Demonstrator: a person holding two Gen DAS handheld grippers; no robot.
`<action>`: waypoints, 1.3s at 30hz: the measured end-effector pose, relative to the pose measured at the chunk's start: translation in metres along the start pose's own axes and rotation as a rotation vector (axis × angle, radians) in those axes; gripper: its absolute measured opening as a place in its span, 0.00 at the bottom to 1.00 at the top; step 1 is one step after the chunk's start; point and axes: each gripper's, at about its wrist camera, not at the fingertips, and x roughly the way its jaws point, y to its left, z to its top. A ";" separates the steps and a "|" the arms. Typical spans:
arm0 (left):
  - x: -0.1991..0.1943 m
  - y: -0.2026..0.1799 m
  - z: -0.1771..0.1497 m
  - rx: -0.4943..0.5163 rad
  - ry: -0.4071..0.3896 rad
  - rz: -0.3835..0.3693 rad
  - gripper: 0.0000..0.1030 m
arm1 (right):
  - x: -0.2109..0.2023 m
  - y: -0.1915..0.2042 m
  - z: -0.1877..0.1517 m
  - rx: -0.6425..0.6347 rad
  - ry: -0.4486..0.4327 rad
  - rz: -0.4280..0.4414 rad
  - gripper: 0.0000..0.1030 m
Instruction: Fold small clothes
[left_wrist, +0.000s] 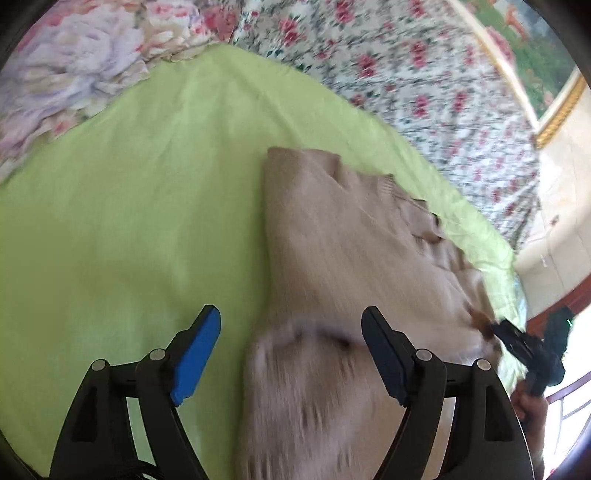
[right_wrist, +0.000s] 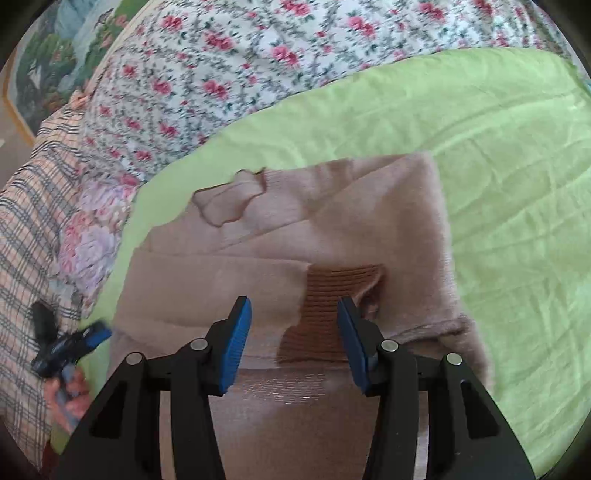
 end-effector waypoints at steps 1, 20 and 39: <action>0.015 0.002 0.010 -0.013 0.042 -0.013 0.77 | 0.002 0.001 -0.001 -0.003 0.007 0.018 0.49; -0.034 -0.029 -0.062 0.143 0.034 0.129 0.52 | -0.080 -0.030 -0.041 -0.013 0.015 -0.101 0.53; -0.151 -0.029 -0.283 0.181 0.136 0.053 0.52 | -0.142 0.063 -0.220 -0.271 0.213 -0.188 0.53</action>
